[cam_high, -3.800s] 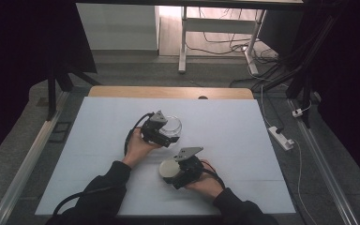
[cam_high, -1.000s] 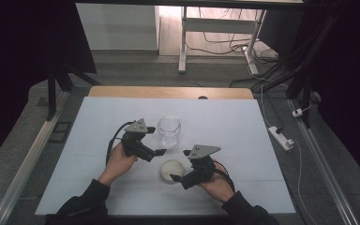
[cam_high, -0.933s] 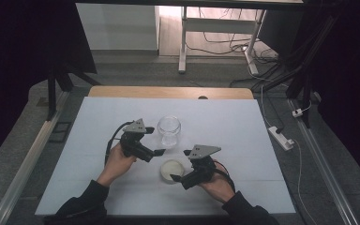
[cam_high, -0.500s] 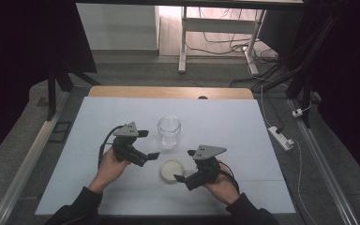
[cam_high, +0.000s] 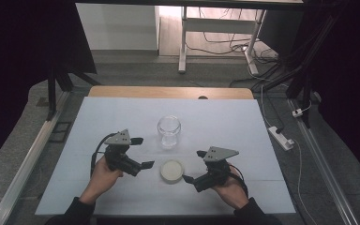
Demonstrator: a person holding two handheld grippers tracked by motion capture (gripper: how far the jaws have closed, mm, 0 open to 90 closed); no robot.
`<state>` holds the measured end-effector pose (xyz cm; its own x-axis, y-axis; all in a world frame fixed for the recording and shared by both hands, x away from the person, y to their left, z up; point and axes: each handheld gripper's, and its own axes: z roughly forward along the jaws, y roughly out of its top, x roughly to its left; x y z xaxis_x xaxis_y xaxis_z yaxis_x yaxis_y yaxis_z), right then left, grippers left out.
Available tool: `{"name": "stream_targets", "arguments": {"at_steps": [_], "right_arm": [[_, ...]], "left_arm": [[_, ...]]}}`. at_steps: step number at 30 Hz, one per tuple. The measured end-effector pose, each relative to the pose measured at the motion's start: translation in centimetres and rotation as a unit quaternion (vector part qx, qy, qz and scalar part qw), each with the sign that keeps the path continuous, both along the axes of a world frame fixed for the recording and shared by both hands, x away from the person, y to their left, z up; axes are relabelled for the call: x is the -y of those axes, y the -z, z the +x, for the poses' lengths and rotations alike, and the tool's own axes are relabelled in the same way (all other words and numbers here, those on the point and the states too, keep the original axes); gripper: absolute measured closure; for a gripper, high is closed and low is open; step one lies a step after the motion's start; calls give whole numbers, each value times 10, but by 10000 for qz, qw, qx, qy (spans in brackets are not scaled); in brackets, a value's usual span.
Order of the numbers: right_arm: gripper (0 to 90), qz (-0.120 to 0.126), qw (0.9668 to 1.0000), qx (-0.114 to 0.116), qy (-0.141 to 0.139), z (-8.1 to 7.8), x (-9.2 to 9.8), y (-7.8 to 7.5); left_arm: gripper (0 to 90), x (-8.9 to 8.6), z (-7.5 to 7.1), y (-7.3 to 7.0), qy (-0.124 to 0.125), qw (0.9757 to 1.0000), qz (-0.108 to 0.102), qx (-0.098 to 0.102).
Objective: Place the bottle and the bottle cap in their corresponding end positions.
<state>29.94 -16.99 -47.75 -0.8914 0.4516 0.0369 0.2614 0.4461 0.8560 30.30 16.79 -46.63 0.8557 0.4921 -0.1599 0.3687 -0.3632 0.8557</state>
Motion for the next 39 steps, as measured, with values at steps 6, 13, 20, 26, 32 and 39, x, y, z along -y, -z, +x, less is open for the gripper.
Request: {"name": "stream_targets", "arguments": {"at_steps": [6, 13, 20, 26, 32, 39], "right_arm": [[0, 38, 9999, 9, 149, -4, 13, -2], [0, -8, 9994, 40, 355, -10, 27, -1], [0, -72, 9981, 119, 595, -18, 42, 0], [0, -89, 9963, 50, 852, -24, 58, 2], [0, -152, 9933, -39, 1142, -30, 76, 8], [0, -73, 9885, -100, 1507, -38, 101, 9]], "left_arm": [[0, -11, -15, 2, -134, 9999, 18, 5], [0, -27, -34, 8, -321, 9995, 11, -73], [0, -44, -51, 14, -564, 9983, 40, -130], [0, -61, -65, 18, -777, 9969, 24, -136], [0, -74, -79, 24, -1014, 9946, 175, -135], [0, -93, -96, 32, -1300, 9911, 193, -219]]}}
